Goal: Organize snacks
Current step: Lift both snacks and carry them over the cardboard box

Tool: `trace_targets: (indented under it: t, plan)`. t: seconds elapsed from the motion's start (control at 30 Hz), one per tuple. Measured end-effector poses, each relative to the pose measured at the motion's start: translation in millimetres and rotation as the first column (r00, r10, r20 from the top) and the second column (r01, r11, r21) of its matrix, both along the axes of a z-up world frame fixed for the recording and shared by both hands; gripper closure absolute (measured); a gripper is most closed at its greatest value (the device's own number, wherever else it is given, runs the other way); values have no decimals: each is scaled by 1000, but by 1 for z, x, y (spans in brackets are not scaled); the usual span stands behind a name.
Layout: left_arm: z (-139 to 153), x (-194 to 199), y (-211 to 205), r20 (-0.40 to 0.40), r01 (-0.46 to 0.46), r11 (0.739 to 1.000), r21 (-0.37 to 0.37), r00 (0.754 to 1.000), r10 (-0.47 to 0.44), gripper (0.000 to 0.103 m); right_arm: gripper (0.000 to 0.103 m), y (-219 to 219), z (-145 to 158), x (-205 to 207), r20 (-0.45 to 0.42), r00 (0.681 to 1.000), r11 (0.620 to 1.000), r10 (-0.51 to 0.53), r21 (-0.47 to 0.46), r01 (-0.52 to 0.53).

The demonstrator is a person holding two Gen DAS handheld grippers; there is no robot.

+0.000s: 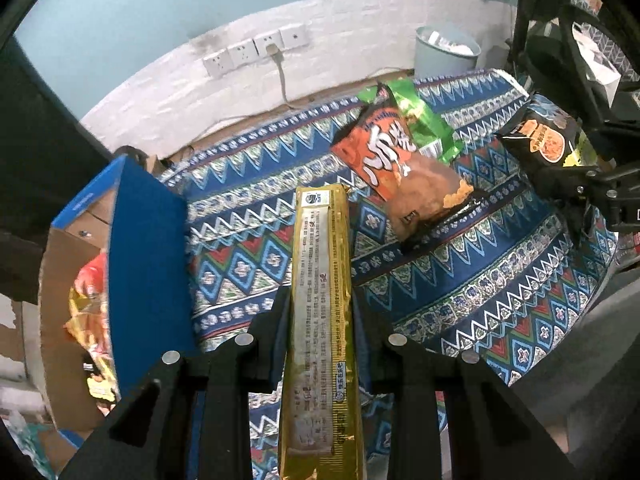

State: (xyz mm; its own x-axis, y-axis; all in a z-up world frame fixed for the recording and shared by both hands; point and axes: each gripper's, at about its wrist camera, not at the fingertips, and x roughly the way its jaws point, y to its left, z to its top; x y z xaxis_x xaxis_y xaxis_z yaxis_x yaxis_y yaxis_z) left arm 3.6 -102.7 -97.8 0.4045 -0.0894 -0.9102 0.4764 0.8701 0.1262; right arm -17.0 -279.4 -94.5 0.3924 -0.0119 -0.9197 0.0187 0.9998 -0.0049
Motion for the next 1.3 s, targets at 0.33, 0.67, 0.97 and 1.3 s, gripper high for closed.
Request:
trace_targets:
  t: [0.33,0.67,0.97,1.3]
  plan:
    - [34,-5,27,79,-19,1000,-12,997,20,74,38,38,26,12,52,996,998,68,14,-69]
    - [63,-5,56,159,-52,998,-37,986,57,74,38,78,36,32,69,988,990,137,21,-139]
    - [77,1,91,191,-105,992,-67,975,116,74,38,117,42,56,81,977,979,199,23,-202]
    - [85,6,134,226,-182,980,-80,954,196,74,38,165,51,81,98,958,961,269,35,-274]
